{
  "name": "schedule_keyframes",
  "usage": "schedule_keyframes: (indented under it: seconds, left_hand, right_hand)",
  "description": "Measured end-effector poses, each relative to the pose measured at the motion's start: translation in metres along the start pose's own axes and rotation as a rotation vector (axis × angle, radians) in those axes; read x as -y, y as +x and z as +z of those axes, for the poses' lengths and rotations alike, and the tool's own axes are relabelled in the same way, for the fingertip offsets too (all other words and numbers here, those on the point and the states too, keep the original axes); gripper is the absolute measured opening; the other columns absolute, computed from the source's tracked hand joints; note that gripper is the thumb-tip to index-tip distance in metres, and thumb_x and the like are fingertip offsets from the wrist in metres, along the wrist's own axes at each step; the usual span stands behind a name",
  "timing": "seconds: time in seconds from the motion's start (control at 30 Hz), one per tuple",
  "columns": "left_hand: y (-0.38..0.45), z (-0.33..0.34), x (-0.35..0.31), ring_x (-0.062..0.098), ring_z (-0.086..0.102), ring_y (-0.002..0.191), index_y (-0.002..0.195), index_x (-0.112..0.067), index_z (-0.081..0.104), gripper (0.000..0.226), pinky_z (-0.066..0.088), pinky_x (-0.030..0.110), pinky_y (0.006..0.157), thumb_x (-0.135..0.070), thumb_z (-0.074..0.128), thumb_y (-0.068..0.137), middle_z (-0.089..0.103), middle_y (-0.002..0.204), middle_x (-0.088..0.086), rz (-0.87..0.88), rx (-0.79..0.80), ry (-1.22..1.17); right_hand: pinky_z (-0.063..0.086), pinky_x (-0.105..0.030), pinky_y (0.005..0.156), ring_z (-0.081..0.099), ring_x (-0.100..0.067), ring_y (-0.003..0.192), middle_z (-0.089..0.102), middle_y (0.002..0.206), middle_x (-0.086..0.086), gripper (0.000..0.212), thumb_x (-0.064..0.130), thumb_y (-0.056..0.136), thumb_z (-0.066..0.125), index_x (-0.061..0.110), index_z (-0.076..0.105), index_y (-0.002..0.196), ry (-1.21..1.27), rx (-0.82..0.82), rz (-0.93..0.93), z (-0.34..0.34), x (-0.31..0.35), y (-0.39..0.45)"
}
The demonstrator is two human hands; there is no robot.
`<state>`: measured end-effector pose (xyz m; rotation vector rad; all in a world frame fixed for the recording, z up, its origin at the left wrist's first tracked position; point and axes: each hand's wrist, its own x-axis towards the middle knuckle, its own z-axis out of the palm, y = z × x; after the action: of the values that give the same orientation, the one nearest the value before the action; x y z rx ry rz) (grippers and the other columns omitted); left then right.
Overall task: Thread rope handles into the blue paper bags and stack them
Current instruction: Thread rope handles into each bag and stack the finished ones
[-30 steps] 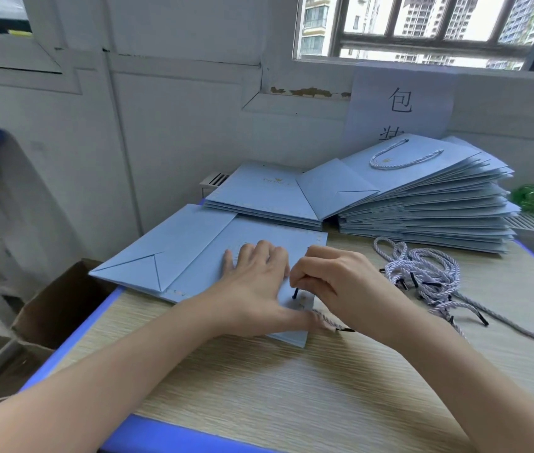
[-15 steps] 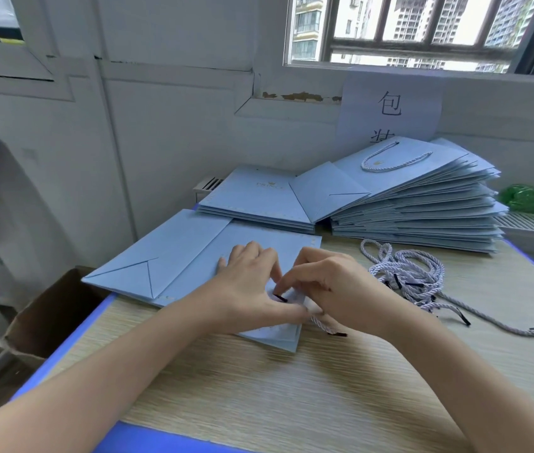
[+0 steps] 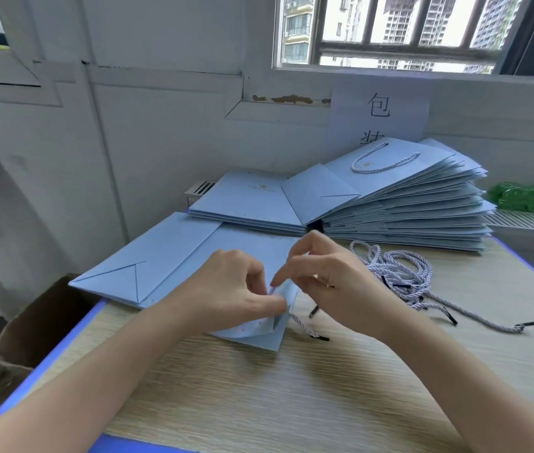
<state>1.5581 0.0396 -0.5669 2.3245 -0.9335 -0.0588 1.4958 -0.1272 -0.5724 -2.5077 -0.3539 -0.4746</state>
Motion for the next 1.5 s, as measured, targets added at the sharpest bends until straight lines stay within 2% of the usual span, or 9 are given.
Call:
schedule_keyframes:
  seconds: [0.1,0.2,0.37,0.63,0.83,0.97,1.17,1.3,1.5]
  left_hand:
    - [0.001,-0.005,0.001,0.003,0.047,0.052,0.06,-0.006,0.063,0.038,0.036,0.016,0.053,-0.044,0.057,0.064,0.064,0.071,0.011,0.003,0.004,-0.053]
    - [0.002,-0.005,0.005,0.004,0.041,0.049,0.058,-0.003,0.061,0.038,0.033,0.016,0.052,-0.039,0.048,0.064,0.059,0.07,0.017,0.009,-0.011,-0.088]
    - [0.004,-0.001,0.01,-0.004,0.048,0.055,0.056,-0.015,0.06,0.033,0.036,0.013,0.054,-0.044,0.069,0.071,0.053,0.054,-0.01,0.041,-0.047,-0.044]
    - [0.008,0.002,0.016,0.001,0.046,0.108,0.101,-0.035,0.052,0.046,0.032,0.012,0.078,-0.051,0.052,0.058,0.05,0.106,-0.019,0.062,0.045,0.047]
    - [0.01,-0.001,0.022,0.003,0.04,0.108,0.108,-0.038,0.049,0.072,0.031,0.022,0.086,-0.068,0.033,0.045,0.047,0.108,-0.018,0.069,0.088,0.16]
    - [0.014,0.001,0.029,0.002,0.046,0.098,0.096,-0.04,0.052,0.062,0.039,0.025,0.086,-0.08,0.03,0.055,0.051,0.096,-0.023,0.089,-0.013,0.199]
    - [0.013,0.002,0.032,0.009,0.049,0.097,0.103,-0.027,0.063,0.015,0.037,0.022,0.083,-0.03,0.058,0.088,0.06,0.102,-0.011,0.112,-0.06,0.174]
    - [0.013,0.002,0.031,0.012,0.046,0.101,0.111,-0.023,0.062,0.041,0.037,0.024,0.084,0.002,0.048,0.081,0.058,0.106,-0.008,0.109,-0.044,0.214]
    - [0.013,0.005,0.029,0.011,0.046,0.103,0.112,-0.022,0.061,0.028,0.036,0.024,0.085,-0.012,0.049,0.088,0.053,0.101,-0.007,0.096,-0.077,0.171]
  right_hand:
    - [0.034,-0.011,0.056,0.046,-0.003,0.058,0.055,0.073,0.007,0.016,0.009,0.086,0.061,0.02,0.07,0.078,0.122,-0.129,0.151,-0.013,0.003,-0.001]
    - [0.031,-0.02,0.049,0.041,-0.004,0.05,0.059,0.061,-0.008,0.017,0.022,0.085,0.062,0.013,0.073,0.075,0.154,0.014,0.256,-0.009,0.01,-0.001]
    - [0.032,-0.023,0.054,0.041,-0.004,0.054,0.052,0.057,0.006,0.016,0.03,0.079,0.069,0.016,0.067,0.07,0.181,0.118,0.385,0.014,0.012,0.003]
    - [0.032,-0.011,0.05,0.044,0.005,0.047,0.05,0.05,0.014,0.015,0.024,0.082,0.069,0.023,0.062,0.068,0.083,0.363,0.379,-0.011,0.001,0.004]
    - [0.034,-0.023,0.042,0.047,-0.013,0.053,0.053,0.063,0.0,0.017,0.029,0.086,0.064,0.014,0.066,0.079,0.095,0.36,0.551,-0.045,-0.027,-0.009]
    - [0.036,-0.018,0.041,0.049,-0.009,0.051,0.059,0.065,0.003,0.013,0.024,0.091,0.056,0.018,0.061,0.081,-0.009,0.227,0.602,-0.047,-0.04,-0.009]
    - [0.039,-0.023,0.054,0.05,-0.007,0.062,0.061,0.073,0.005,0.012,0.015,0.088,0.053,0.025,0.055,0.082,-0.192,0.124,0.595,-0.042,-0.05,-0.008]
    - [0.039,-0.027,0.059,0.051,-0.013,0.067,0.058,0.07,0.005,0.014,0.012,0.084,0.052,0.023,0.055,0.091,-0.187,0.1,0.568,-0.038,-0.048,-0.007]
    - [0.038,-0.021,0.058,0.05,-0.009,0.065,0.058,0.067,0.007,0.016,0.012,0.083,0.056,0.024,0.058,0.094,-0.145,0.109,0.481,-0.035,-0.044,-0.007]
